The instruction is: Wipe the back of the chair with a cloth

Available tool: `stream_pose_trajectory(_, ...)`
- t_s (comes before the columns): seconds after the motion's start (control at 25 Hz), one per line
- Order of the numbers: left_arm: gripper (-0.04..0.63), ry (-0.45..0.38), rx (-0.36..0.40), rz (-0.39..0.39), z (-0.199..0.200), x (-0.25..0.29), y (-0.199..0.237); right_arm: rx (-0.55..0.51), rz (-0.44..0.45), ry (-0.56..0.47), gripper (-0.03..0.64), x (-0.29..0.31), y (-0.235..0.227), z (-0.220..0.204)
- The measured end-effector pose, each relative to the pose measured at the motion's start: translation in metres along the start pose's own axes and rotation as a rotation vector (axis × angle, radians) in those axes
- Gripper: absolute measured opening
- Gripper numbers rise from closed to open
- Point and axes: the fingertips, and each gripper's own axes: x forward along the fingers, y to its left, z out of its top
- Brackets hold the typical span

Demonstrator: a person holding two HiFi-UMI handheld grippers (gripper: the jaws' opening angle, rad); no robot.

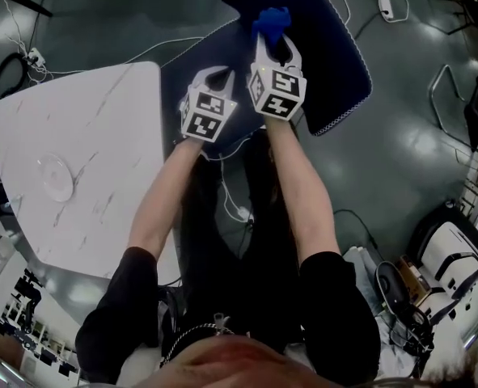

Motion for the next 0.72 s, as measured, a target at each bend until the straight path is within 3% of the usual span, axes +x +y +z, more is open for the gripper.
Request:
stream_pose_trajectory(0.36,0.009,0.032,-0.011,0.014,-0.021,-0.010,0.013,0.031,0.036,0.036,0.114,0.060,0.037,-0.002)
stream_pose_trajectory(0.72,0.009,0.059,-0.021,0.018,-0.033,-0.012,0.020,0.057,0.002,0.084,0.114,0.083,0.018,-0.012)
